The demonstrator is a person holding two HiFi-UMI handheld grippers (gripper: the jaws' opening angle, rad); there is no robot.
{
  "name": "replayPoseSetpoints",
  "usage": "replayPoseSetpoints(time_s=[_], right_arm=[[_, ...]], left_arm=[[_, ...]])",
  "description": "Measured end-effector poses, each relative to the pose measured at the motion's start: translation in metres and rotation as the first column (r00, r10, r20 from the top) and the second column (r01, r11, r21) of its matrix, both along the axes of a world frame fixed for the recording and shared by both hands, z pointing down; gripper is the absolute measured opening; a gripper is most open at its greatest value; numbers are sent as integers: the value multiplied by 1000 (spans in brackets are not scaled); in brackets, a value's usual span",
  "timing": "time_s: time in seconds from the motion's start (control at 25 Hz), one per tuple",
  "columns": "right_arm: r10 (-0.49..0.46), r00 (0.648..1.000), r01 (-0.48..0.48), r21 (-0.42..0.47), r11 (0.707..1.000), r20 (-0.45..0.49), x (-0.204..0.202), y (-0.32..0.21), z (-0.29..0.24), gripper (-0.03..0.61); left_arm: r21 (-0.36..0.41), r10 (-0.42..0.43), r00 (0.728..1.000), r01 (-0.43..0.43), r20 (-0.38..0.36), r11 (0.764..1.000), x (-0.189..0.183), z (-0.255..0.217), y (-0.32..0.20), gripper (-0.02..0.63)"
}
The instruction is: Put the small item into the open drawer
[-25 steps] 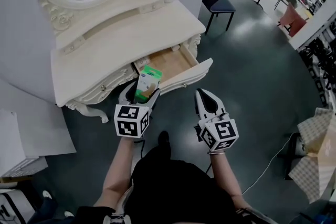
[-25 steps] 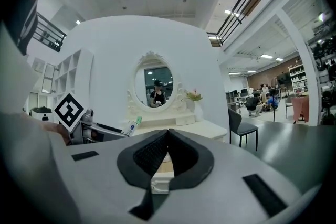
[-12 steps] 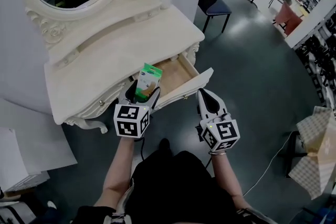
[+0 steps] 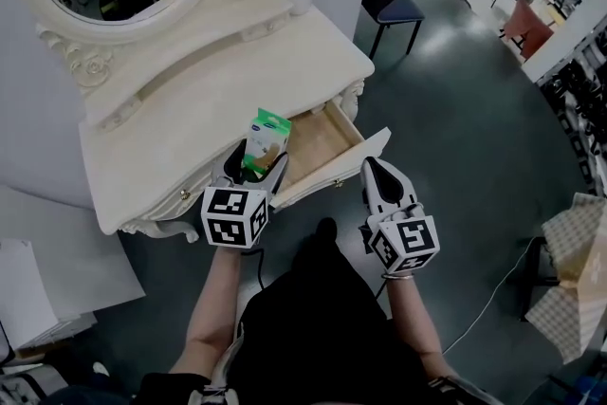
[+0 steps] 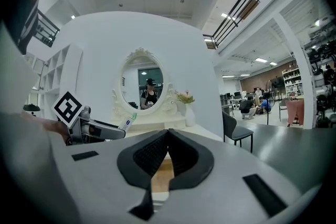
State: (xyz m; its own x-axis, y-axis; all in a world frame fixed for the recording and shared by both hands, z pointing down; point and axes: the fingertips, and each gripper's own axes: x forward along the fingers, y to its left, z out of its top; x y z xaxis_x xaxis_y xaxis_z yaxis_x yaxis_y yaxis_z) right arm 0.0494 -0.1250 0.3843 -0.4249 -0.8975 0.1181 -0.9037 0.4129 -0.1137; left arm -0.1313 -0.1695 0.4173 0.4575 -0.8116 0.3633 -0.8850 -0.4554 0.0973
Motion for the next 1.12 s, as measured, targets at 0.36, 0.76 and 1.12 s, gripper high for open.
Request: replayPoseSetpoints(time_s=[0.36,0.76,1.12], right_arm=[[1,1000,-1,20,1000,13,21,-44,-8,-3],[14,1000,-14,-11,1000,21,40,-80,3,-3],[48,998,-47,-43,998,30,56,-98,13,-3]], left_arm=[[4,14,1000,-14,18,1000,18,2,-38,353],[-28,71,996,-69,61,997,41,18,-76,353],[-84,175,979,-166,109,982,75,42,-91,353]])
